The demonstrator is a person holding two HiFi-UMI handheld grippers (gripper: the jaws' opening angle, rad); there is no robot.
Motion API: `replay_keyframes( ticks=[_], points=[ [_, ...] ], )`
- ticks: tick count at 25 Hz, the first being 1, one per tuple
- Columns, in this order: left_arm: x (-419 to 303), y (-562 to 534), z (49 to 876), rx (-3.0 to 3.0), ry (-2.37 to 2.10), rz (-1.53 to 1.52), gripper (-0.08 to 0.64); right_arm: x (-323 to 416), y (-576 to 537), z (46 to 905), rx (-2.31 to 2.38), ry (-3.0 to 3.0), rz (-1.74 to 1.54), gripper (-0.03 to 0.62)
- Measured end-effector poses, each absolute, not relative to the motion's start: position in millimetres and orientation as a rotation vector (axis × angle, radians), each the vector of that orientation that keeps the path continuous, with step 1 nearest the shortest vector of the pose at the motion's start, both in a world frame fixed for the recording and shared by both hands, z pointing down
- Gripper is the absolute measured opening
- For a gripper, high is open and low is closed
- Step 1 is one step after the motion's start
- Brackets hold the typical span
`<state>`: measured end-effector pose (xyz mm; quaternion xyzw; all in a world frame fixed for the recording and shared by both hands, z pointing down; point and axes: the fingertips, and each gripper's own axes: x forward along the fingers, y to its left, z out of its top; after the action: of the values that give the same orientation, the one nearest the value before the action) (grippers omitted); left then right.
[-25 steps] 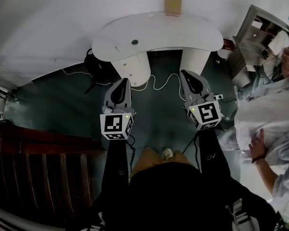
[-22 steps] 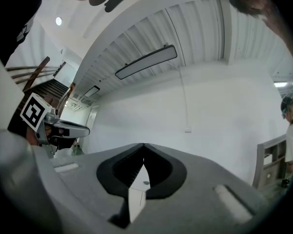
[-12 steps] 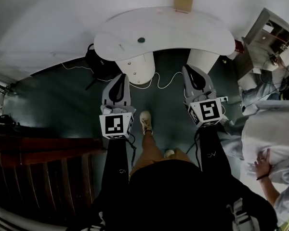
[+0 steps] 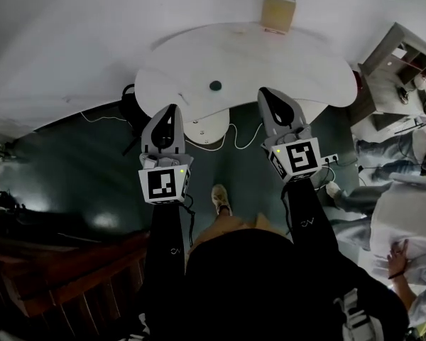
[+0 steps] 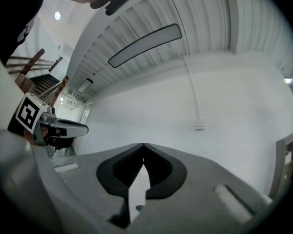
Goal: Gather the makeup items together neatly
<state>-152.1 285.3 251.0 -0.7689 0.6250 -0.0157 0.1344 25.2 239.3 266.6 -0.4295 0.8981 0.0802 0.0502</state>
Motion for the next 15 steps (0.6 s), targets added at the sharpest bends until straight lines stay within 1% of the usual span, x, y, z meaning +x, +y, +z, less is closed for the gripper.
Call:
replay_keyframes(
  ticks=[4,9,15],
  points=[
    [-185.1,229.0,246.3,-2.254,1.777,-0.066,0.011,-15.3,186.8,261.0,-1.324,2.726,0.234,0.005],
    [-210.3,182.1,254.6,-2.290,1.742,-0.054,0.009,-49.5,152.0,268.6,-1.321,2.743,0.247,0.005],
    [-213.8,146.4,263.3,-2.316,1.719,-0.052,0.009,-61.3,116.4,270.9,-1.300,2.770,0.258,0.005]
  ],
)
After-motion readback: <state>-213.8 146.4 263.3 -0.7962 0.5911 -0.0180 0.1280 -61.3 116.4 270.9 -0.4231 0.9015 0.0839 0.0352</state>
